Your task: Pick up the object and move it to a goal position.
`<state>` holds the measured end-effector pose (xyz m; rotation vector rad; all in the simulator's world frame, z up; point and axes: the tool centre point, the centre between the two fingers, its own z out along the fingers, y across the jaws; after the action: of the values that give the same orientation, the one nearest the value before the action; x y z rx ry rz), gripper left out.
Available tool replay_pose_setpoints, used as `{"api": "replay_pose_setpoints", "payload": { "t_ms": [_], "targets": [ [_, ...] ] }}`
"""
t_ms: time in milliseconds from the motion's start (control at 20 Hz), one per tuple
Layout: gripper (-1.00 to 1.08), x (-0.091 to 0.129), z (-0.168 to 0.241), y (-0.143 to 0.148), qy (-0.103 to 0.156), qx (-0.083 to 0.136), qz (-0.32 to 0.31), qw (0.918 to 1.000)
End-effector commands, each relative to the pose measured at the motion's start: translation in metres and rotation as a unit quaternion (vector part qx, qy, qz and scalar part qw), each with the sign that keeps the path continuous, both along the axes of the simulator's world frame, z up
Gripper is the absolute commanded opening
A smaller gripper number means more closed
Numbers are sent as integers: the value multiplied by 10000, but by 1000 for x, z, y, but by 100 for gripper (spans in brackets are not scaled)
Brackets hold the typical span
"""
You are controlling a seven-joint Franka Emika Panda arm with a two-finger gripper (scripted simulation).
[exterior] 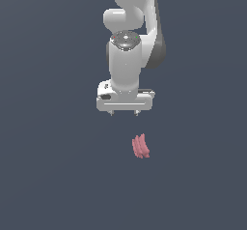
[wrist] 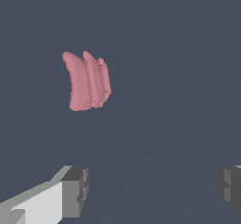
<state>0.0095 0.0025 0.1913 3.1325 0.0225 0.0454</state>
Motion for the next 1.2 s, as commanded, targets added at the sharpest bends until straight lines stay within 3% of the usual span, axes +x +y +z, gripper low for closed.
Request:
{"api": "replay_pose_setpoints", "payload": {
  "t_ms": [0, 700, 1150],
  "targets": [
    [100, 0, 0, 0, 0, 0, 0, 10000],
    [100, -1, -10, -8, 68, -142, -9, 9999],
    [100, 20, -21, 8, 86, -128, 167, 9997]
  ]
}}
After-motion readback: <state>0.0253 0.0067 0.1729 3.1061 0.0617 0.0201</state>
